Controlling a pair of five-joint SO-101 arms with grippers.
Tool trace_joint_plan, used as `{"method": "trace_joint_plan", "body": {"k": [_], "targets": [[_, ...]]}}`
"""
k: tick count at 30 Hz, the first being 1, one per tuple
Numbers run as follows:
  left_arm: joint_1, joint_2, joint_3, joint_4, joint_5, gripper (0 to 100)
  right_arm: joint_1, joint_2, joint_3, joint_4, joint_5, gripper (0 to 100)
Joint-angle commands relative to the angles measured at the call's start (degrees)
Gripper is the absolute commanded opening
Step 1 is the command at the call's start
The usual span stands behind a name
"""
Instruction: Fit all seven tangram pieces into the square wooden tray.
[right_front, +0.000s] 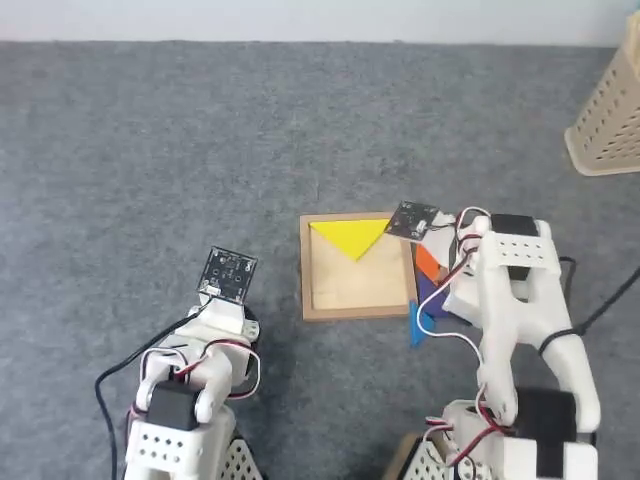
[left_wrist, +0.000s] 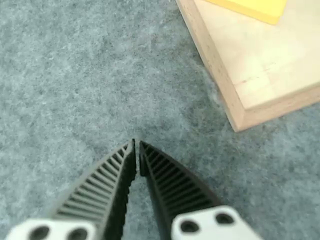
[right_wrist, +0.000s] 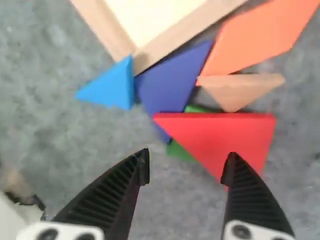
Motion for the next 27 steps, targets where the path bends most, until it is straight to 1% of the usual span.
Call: {"method": "trace_joint_plan", "body": {"k": [1, 7, 15, 20, 27], "targets": [[-0.2, -1.1, -1.0, 0.4, 0.4, 1, -0.6, 1.5, -0.2, -2.8, 1.0, 25.2], [-0.2, -1.1, -1.0, 0.4, 0.4, 1, -0.1, 9.2, -0.9, -9.5, -1.7, 25.2], [-0.2, -1.1, -1.0, 0.4, 0.4, 1, -0.1, 15.8, -10.1, -9.5, -9.2, 24.8], [-0.2, -1.1, -1.0, 0.4, 0.4, 1, 0.7, 18.8, -13.8, -9.5, -12.0, 24.8], [-0.2, -1.1, -1.0, 0.4, 0.4, 1, 1.6, 24.7, -19.8, -9.9, -18.9, 25.1]]}}
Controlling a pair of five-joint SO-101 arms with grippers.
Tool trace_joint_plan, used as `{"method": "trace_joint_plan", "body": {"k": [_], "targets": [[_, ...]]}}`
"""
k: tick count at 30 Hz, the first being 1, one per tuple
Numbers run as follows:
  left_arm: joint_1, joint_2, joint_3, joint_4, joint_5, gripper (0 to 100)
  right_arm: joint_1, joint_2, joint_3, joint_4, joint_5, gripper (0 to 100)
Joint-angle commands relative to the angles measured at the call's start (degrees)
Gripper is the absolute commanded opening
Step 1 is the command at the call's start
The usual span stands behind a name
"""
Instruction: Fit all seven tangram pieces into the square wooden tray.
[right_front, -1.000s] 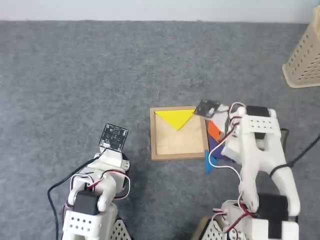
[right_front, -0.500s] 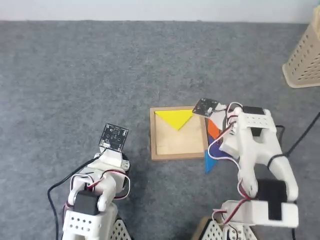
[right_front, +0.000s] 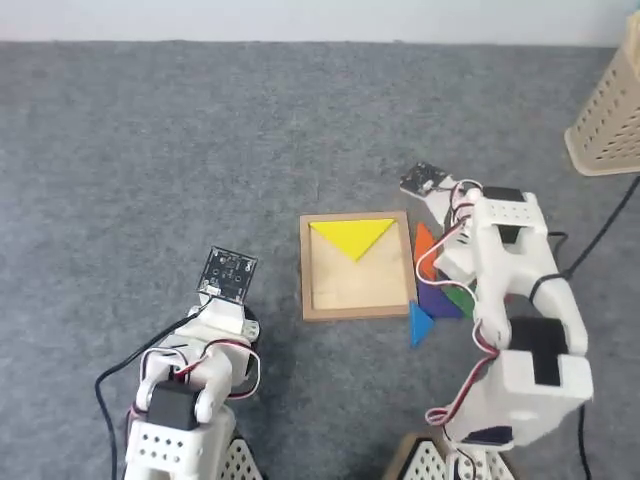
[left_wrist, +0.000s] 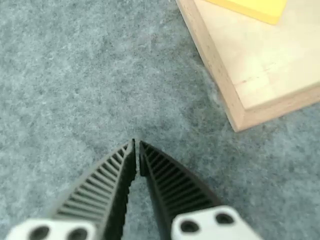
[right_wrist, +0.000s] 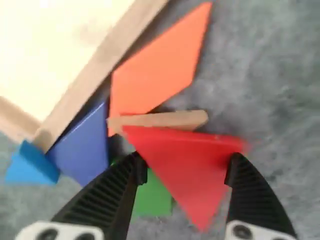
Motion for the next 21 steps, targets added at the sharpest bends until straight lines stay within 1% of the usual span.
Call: {"method": "trace_joint_plan", "body": {"k": [1, 4, 7, 15, 21], "targets": [[-0.2, -1.1, -1.0, 0.4, 0.4, 1, 1.4, 2.7, -4.4, -1.2, -4.6, 25.3], [-0.2, -1.1, -1.0, 0.4, 0.4, 1, 2.4, 5.1, -7.8, -1.2, -8.8, 27.8], [-0.2, -1.1, -1.0, 0.4, 0.4, 1, 3.2, 7.3, -9.9, -1.2, -8.5, 28.8], [-0.2, -1.1, -1.0, 0.4, 0.4, 1, 3.0, 10.9, -13.5, 1.7, -2.3, 11.3], [-0.2, -1.1, -1.0, 0.4, 0.4, 1, 3.2, 10.2, -14.2, 1.6, -6.0, 2.7]]}}
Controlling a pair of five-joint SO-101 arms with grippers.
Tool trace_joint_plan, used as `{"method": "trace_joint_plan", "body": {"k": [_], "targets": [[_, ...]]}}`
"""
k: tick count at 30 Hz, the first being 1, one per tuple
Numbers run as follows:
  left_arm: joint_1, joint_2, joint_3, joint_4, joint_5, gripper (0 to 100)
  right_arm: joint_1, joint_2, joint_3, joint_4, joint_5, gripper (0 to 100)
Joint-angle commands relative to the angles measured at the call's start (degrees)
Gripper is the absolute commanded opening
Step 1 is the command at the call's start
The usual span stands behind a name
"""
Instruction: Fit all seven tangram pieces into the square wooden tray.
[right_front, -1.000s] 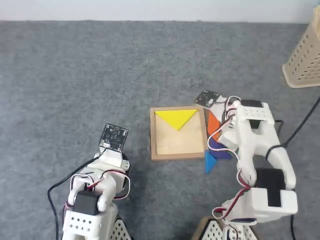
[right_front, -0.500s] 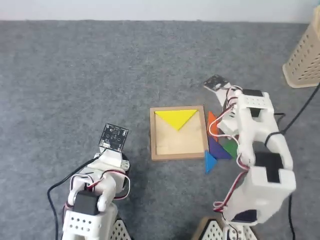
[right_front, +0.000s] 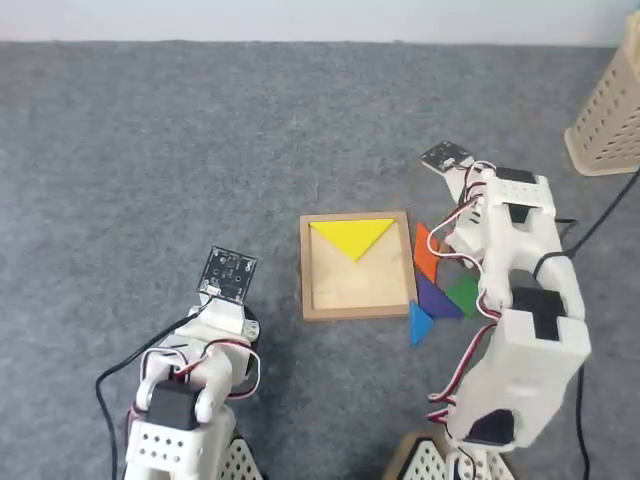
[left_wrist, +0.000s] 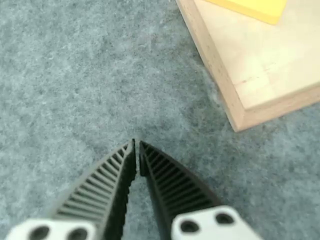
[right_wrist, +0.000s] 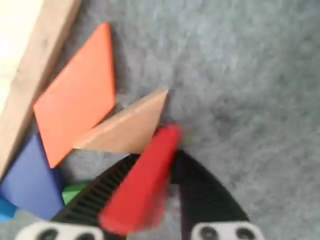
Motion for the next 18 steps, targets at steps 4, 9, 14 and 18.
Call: {"method": "trace_joint_plan", "body": {"k": [4, 9, 14, 18], "targets": [[-0.2, -1.1, -1.0, 0.4, 0.4, 1, 1.6, -0.3, -3.5, 1.2, -6.3, 0.8], [-0.2, -1.1, -1.0, 0.4, 0.4, 1, 4.3, -2.9, -8.1, 5.8, -12.1, 0.8], [-0.2, -1.1, -1.0, 0.4, 0.4, 1, 2.0, -10.7, -10.5, 13.9, -15.4, 0.8], [-0.2, -1.1, -1.0, 0.4, 0.4, 1, -5.0, -17.1, -9.3, 17.5, -19.6, 0.8]]}}
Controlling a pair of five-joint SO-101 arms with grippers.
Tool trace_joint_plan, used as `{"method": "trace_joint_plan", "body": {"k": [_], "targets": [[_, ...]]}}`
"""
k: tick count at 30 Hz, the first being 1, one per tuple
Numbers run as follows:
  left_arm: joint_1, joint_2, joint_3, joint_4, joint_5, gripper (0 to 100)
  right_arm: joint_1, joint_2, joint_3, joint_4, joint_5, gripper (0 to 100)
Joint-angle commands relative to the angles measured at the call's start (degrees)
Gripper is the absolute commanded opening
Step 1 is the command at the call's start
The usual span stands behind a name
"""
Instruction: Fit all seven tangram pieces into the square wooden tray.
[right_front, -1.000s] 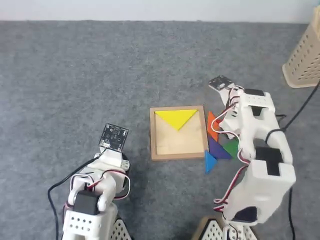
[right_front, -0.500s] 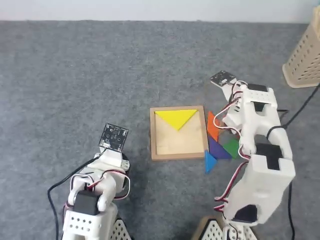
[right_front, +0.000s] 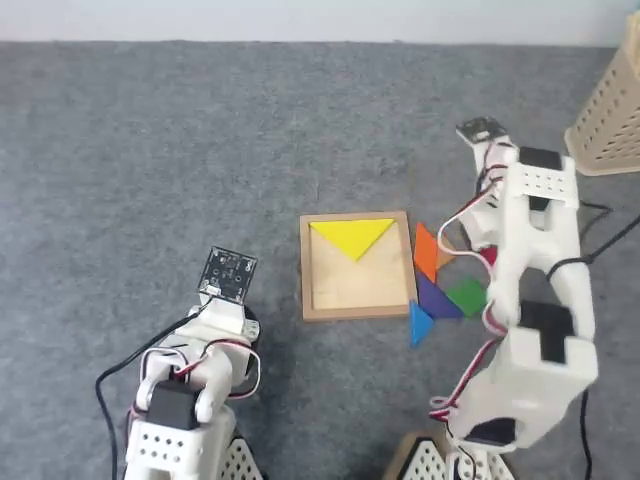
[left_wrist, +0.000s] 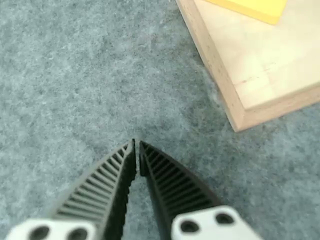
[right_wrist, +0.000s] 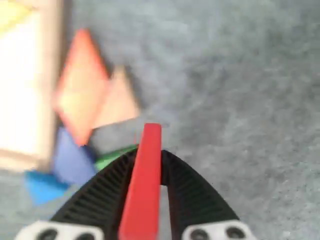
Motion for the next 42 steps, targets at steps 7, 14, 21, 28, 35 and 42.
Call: {"method": "trace_joint_plan", "body": {"k": [7, 14, 21, 28, 35, 42], "targets": [[-0.2, -1.1, -1.0, 0.4, 0.4, 1, -24.8, -10.1, 1.1, 2.0, -11.8, 0.8], [-0.2, -1.1, -1.0, 0.4, 0.4, 1, -36.1, -1.8, 0.8, -2.3, -14.7, 0.7], [-0.2, -1.1, -1.0, 0.4, 0.4, 1, -35.3, 6.3, -3.1, -5.9, -26.5, 0.7], [-0.2, -1.1, -1.0, 0.4, 0.4, 1, -28.5, 12.6, -11.3, -1.5, -29.1, 0.7], [-0.2, -1.1, -1.0, 0.4, 0.4, 1, -29.4, 15.8, -11.6, -1.6, -28.5, 2.6], [-0.2, -1.1, -1.0, 0.4, 0.4, 1, -29.5, 15.7, -15.2, 4.6, -26.0, 12.8]]}}
